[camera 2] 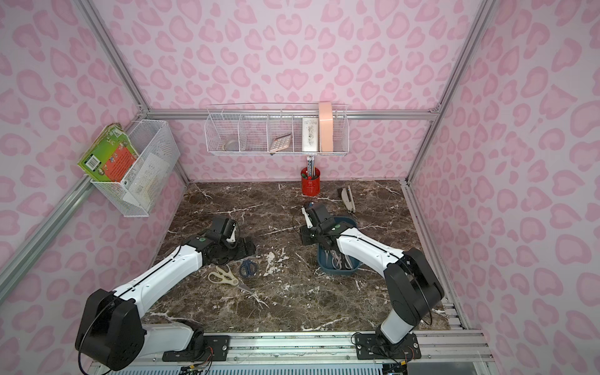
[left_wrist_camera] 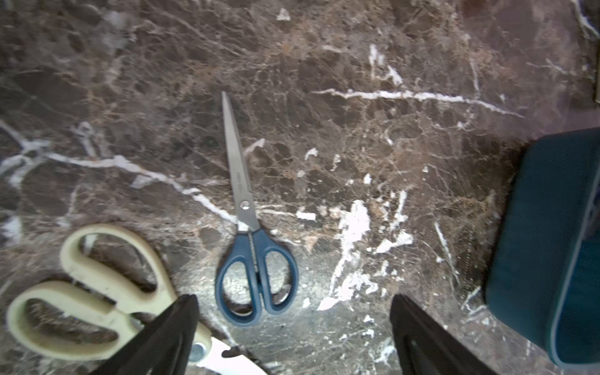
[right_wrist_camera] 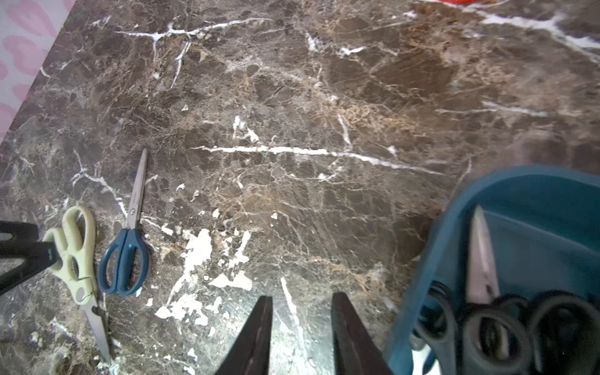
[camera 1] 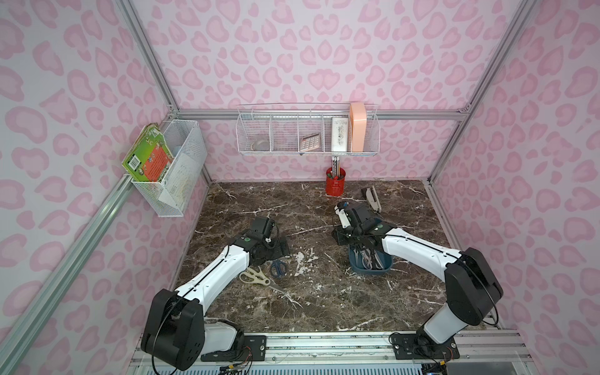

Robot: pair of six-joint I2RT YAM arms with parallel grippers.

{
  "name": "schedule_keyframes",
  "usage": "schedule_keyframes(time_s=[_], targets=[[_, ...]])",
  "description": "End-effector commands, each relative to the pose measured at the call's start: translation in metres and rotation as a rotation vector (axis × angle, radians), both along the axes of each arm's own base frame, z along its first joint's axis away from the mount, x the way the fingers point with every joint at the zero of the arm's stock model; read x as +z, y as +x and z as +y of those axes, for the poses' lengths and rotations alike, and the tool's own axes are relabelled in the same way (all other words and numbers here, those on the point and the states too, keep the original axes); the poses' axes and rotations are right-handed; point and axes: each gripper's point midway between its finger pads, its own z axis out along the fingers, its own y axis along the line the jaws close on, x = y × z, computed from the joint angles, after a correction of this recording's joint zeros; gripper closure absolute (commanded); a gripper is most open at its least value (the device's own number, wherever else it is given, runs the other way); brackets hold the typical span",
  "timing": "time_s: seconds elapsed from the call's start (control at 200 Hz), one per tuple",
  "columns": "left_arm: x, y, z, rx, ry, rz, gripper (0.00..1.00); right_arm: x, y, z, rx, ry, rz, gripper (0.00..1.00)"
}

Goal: Put the scissors into the storage box
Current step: Pick up the scissors from the center of the board.

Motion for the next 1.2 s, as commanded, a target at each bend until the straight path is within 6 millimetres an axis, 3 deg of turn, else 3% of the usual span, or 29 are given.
schedule_keyframes(time_s=[0.0, 0.24, 0.365, 0.68, 1.01, 1.195], targets=[[-0.014, -0.009, 0.014, 0.009, 0.059, 0.031, 0.03, 0.008, 0.002, 0.014, 0.013, 0.031, -0.024, 0.71], [-0.039, 0.002, -0.003, 0.083, -0.101, -0.005, 0.03, -0.005, -0.017, 0.046, 0.102, 0.019, 0.024, 0.71], [-0.042, 0.006, -0.011, 0.088, -0.118, -0.024, 0.04, -0.009, -0.016, 0.046, 0.093, 0.011, 0.038, 0.71], [-0.076, -0.010, -0.020, 0.066, -0.130, 0.080, 0.03, 0.001, -0.005, 0.039, 0.060, -0.017, -0.004, 0.71], [-0.064, 0.009, -0.073, 0.012, -0.246, 0.057, 0.04, -0.013, -0.008, 0.031, 0.068, -0.045, 0.050, 0.73], [-0.054, 0.014, -0.061, 0.043, -0.188, 0.036, 0.03, -0.020, -0.013, 0.033, 0.098, -0.058, 0.091, 0.72]])
